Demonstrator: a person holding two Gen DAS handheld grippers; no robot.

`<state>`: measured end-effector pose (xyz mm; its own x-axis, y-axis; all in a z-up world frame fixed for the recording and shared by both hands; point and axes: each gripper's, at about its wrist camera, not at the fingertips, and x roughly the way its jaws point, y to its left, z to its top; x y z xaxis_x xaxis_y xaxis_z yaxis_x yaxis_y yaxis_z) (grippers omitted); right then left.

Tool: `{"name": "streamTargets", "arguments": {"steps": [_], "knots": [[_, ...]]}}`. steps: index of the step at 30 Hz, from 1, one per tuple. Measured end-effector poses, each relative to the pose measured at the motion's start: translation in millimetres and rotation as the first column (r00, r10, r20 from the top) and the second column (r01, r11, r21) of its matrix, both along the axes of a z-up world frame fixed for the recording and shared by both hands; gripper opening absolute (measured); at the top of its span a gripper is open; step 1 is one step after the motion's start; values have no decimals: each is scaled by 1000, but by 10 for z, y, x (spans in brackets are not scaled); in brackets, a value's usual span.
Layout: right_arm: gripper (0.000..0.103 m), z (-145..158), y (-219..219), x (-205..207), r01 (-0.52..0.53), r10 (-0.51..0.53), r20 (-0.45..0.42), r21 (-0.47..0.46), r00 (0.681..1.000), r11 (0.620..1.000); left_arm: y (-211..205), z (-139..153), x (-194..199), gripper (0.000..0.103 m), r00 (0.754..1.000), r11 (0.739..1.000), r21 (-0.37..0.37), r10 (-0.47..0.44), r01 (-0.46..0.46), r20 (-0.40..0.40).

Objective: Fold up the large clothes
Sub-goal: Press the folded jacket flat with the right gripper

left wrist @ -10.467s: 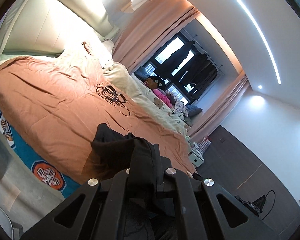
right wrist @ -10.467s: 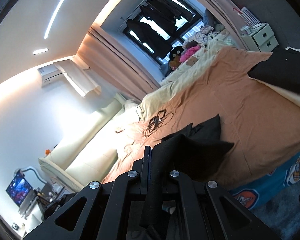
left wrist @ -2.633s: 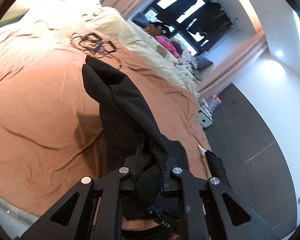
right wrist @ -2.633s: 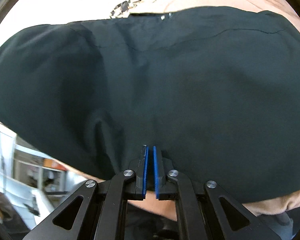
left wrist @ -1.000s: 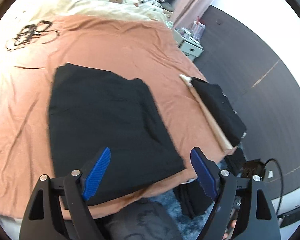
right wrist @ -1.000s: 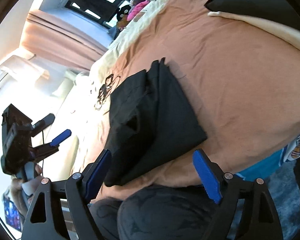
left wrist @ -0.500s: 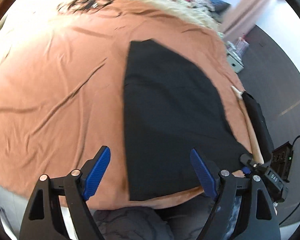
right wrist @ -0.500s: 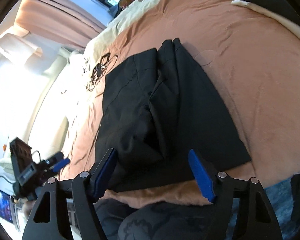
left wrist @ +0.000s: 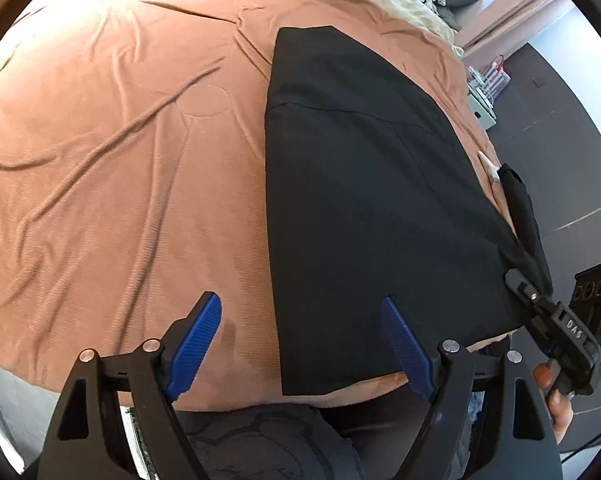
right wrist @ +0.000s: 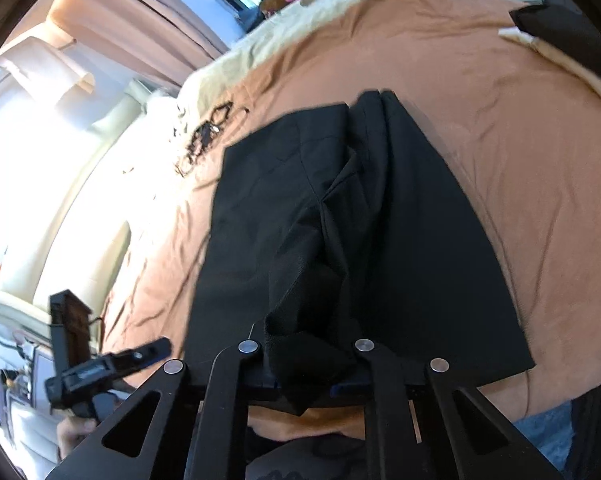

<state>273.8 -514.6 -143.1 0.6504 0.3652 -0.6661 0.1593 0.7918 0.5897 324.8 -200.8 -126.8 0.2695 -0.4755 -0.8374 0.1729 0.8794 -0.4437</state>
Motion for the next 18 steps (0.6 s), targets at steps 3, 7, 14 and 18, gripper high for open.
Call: {"name": "streamTargets", "arguments": {"steps": [3,7,14,18], "knots": [[15,89,-67,-70,14,-14,28,-5,1000,1000,-64,47,-6,83,1000,1000,-3,-20,20,14],[14,109,-225,-131,37,-37,36,-5,999,999,-126,97,2,83,999,999,-17,-34,34,29],[13,-197,-571,-257,105,-105,-11,24,994,994,-224,49,103,83,999,999,-30,-39,40,19],[12,-476,-682,-292,124,-121,-44,72,992,990,-338,-9,135,75,998,998,-28,-61,61,8]]}}
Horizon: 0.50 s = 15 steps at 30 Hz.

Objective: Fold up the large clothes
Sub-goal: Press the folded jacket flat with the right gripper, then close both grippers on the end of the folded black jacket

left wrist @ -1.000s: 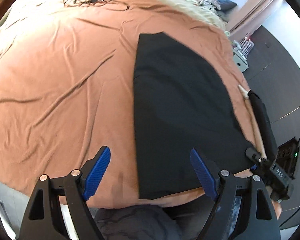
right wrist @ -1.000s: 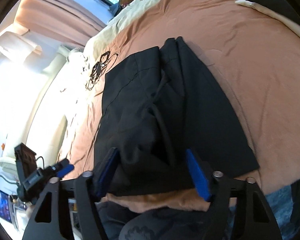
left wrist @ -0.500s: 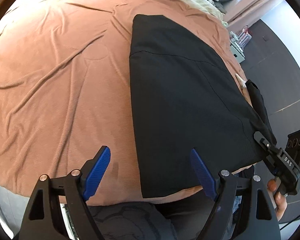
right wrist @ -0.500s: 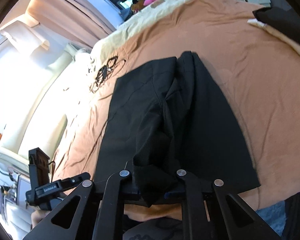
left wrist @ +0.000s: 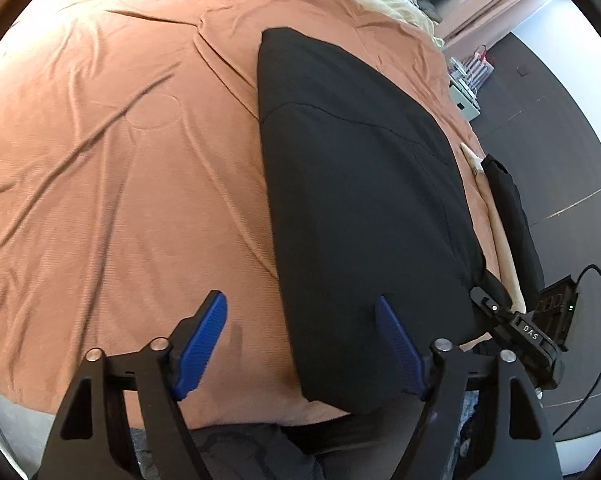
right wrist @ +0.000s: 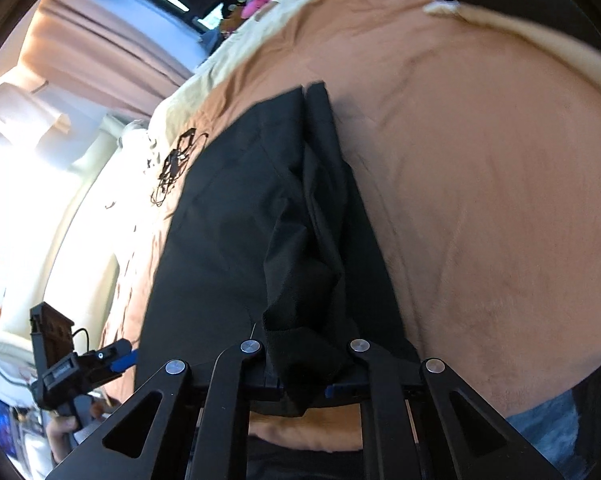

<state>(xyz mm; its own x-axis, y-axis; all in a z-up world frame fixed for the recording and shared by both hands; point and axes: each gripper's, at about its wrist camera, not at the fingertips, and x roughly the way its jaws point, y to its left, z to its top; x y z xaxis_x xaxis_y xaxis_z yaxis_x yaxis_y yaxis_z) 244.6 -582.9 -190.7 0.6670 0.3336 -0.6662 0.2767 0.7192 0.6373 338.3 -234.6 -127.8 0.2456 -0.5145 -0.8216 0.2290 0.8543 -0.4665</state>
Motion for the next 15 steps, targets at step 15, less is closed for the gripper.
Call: {"name": "streamTargets", "arguments": {"steps": [15], "knots": [[38,-182,-69,-194,6,-5,-35,43,999,999,-376,-9,-74,51,991,990,46,-131,131,-3]]}}
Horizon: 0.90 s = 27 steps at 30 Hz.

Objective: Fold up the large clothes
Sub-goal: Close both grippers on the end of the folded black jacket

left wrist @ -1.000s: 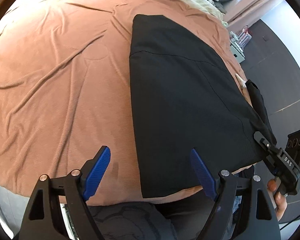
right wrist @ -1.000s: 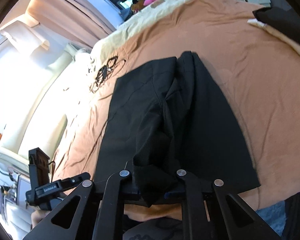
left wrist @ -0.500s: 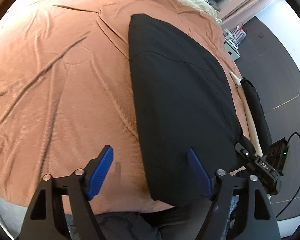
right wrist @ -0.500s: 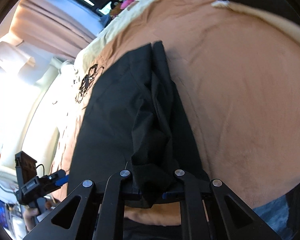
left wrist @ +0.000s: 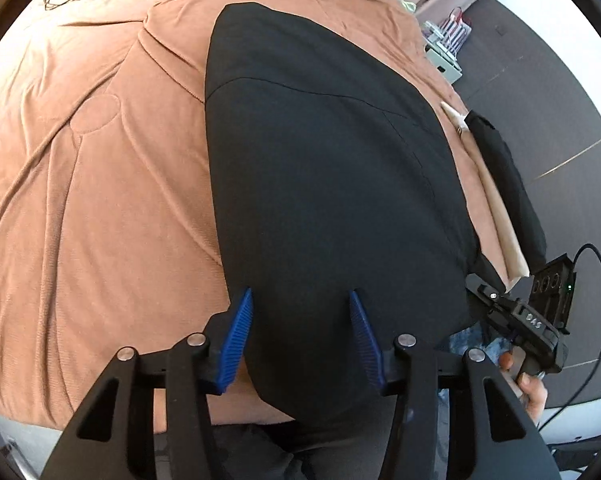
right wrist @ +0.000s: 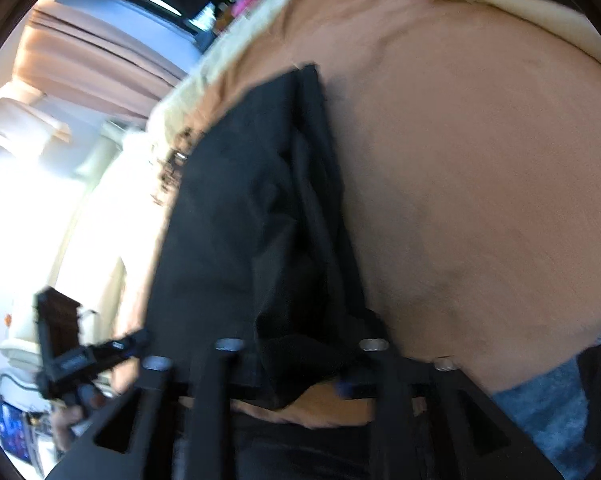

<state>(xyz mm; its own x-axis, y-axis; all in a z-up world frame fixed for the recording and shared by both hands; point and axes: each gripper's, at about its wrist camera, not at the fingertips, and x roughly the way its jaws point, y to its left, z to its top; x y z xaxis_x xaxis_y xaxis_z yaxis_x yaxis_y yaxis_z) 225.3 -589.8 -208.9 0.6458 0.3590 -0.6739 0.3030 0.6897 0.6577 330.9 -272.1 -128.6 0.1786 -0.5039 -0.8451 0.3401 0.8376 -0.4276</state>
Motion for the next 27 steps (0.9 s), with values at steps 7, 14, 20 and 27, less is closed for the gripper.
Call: {"name": "streamTargets", "arguments": {"steps": [7,14,20,27], "knots": [[63,230,-212,10,-7,8,35,-18,999,1000,159,102,257,51,999,997,-59,54,-53,3],[78,216,-490,543,-78,76,36,41,996,996,294,-24,726,51,988,986,-78,148,-150,-38],[79,-24,-638,1116,-152,153,-8,98,988,984,233,-154,1049,51,986,982,-92,160,-164,-48],[78,-231,-566,1707,-286,291,-2,187,957,940,51,-250,1367,51,986,982,-102,156,-161,-51]]}}
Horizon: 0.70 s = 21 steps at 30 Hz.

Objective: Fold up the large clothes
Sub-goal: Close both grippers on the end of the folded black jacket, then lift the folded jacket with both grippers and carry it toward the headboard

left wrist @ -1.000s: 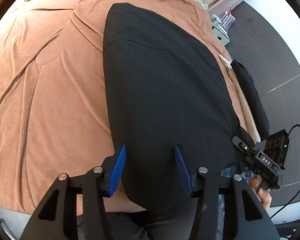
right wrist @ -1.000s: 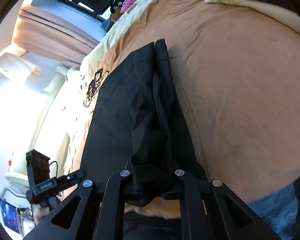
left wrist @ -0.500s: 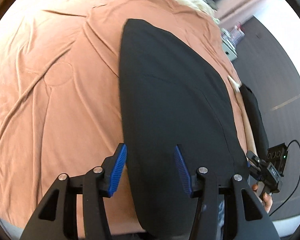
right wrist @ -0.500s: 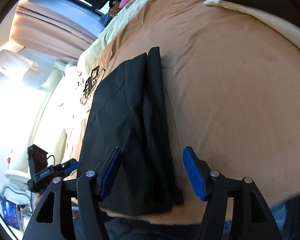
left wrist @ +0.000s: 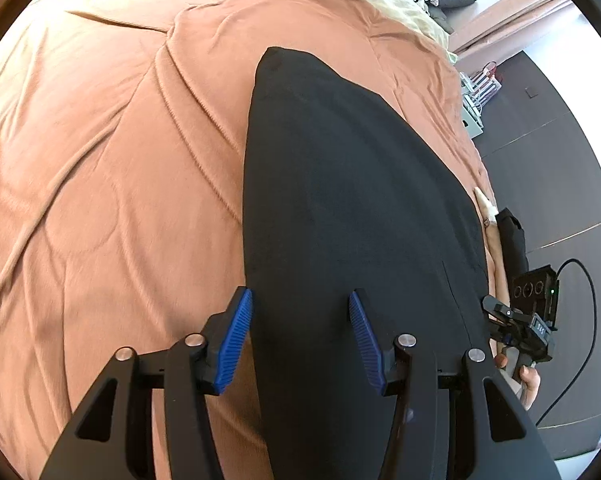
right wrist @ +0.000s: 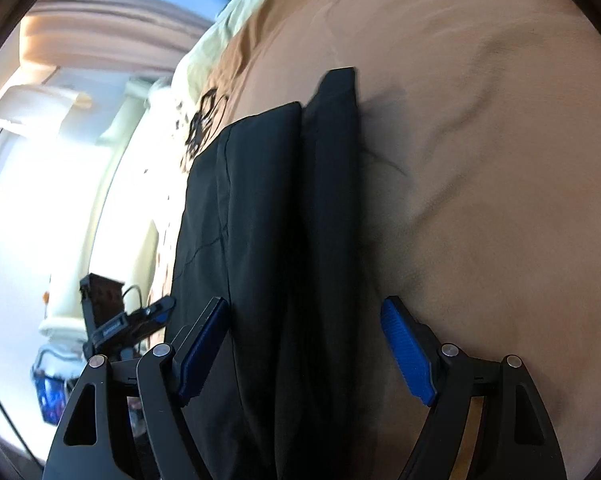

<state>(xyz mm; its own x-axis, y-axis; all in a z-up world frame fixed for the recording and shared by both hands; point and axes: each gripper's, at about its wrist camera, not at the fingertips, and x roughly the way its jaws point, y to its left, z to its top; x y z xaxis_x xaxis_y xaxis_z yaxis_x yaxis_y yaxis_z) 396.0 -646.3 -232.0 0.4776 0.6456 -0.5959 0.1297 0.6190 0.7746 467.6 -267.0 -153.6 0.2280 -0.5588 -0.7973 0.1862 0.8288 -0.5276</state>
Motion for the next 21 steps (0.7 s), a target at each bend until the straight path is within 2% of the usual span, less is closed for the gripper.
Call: {"name": "streamTargets", "arguments": {"steps": [4,10,11,13,15,18,21], "knots": [[78,-52,62,263,-51,51,-3,36,999,998,-26,-59,153,51,1000,1000,-1,5,-5,-3],[77,-121,178,604,-83,83,-3,43,997,996,-85,-132,323,51,1000,1000,-14,27,-27,-4],[74,-128,210,644,-88,88,-5,37,996,995,-82,-159,350,51,999,999,-15,34,-34,-6],[59,-149,264,726,-97,97,-25,17,995,995,-87,-204,395,52,999,999,-18,49,-49,-14],[34,-169,253,748,-98,100,-33,40,994,994,-95,-188,397,49,998,998,-18,55,-56,-10],[22,-76,266,648,-103,103,9,24,995,994,-104,-77,313,42,998,999,-11,48,-47,28],[20,98,354,603,-98,99,50,-29,994,995,-80,61,229,35,997,998,-32,53,-52,50]]}}
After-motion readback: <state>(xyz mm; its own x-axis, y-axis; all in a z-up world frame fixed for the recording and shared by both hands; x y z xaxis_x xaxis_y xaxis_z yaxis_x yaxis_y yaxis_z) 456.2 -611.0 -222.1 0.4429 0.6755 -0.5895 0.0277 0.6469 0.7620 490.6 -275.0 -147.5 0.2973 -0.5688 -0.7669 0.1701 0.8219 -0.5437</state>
